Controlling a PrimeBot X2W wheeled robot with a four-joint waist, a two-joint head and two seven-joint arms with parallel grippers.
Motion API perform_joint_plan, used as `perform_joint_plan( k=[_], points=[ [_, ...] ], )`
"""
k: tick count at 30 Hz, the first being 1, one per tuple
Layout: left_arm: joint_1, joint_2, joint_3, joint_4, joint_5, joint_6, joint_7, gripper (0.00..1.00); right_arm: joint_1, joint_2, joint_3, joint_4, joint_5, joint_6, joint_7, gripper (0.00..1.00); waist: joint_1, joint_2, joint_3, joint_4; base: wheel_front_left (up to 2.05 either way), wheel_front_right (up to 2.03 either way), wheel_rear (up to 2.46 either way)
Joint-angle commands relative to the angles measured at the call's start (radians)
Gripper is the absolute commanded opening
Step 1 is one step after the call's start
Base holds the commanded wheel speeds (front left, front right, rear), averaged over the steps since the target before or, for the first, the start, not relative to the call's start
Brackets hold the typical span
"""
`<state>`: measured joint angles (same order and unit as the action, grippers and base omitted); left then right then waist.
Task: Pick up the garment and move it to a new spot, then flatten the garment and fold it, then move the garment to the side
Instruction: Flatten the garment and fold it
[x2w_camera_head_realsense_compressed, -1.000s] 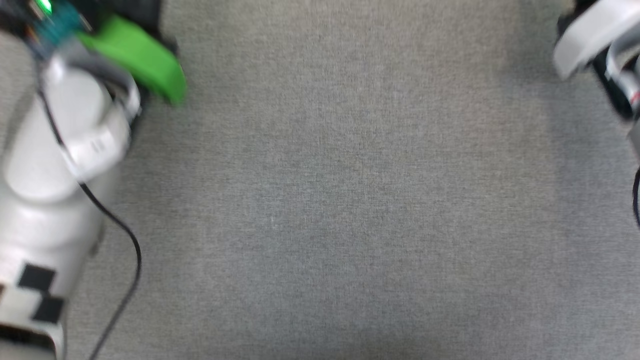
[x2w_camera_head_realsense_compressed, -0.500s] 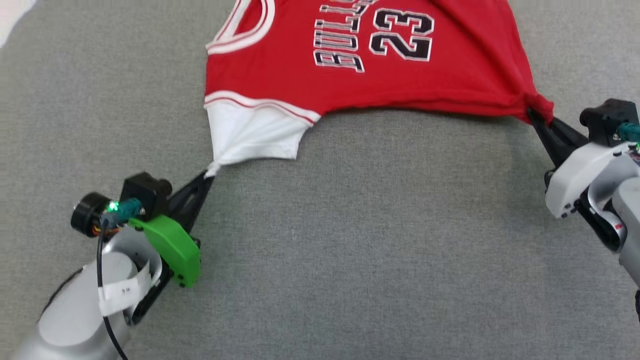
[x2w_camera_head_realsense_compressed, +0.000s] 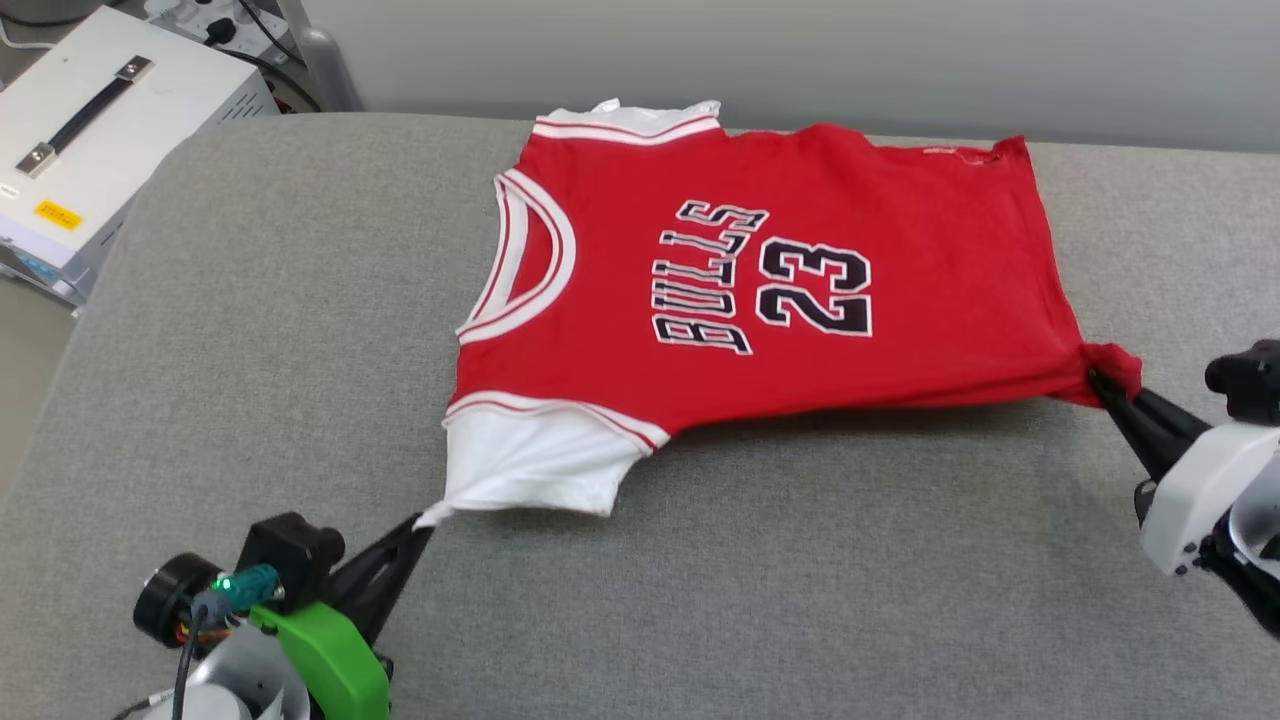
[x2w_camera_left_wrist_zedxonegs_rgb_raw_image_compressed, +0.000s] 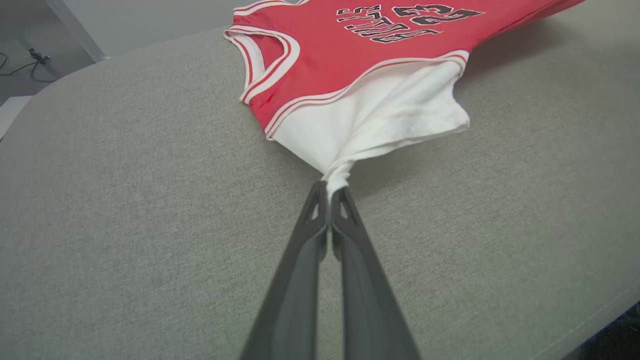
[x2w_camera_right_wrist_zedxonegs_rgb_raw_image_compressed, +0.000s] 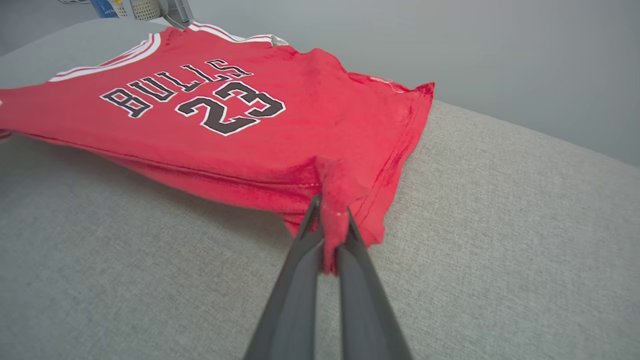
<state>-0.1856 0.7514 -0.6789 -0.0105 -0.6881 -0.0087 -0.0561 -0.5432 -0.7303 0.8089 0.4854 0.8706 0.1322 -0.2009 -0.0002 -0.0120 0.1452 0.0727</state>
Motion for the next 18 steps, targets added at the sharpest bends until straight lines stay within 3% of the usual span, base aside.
perform_joint_plan(
  k=[1, 11, 18],
  points=[
    [0.033, 0.012, -0.004, -0.018, -0.019, 0.005, 0.006, 0.0, 0.033, -0.014, 0.0, -0.013, 0.023, -0.002, 0.009, 0.0, 0.0002, 0.012, -0.029, 0.009, 0.0, 0.0, 0.0],
    [0.166, 0.062, -0.057, -0.141, -0.061, -0.004, 0.043, 0.0, 0.264, -0.071, -0.038, -0.137, 0.181, -0.002, 0.085, 0.0, 0.0002, 0.012, -0.082, 0.003, 0.0, 0.0, 0.0],
    [0.212, 0.085, -0.072, -0.169, -0.072, 0.002, 0.048, 0.0, 0.379, -0.089, -0.069, -0.226, 0.226, -0.002, 0.117, 0.0, 0.0002, 0.012, -0.086, -0.01, 0.0, 0.0, 0.0]
  ],
)
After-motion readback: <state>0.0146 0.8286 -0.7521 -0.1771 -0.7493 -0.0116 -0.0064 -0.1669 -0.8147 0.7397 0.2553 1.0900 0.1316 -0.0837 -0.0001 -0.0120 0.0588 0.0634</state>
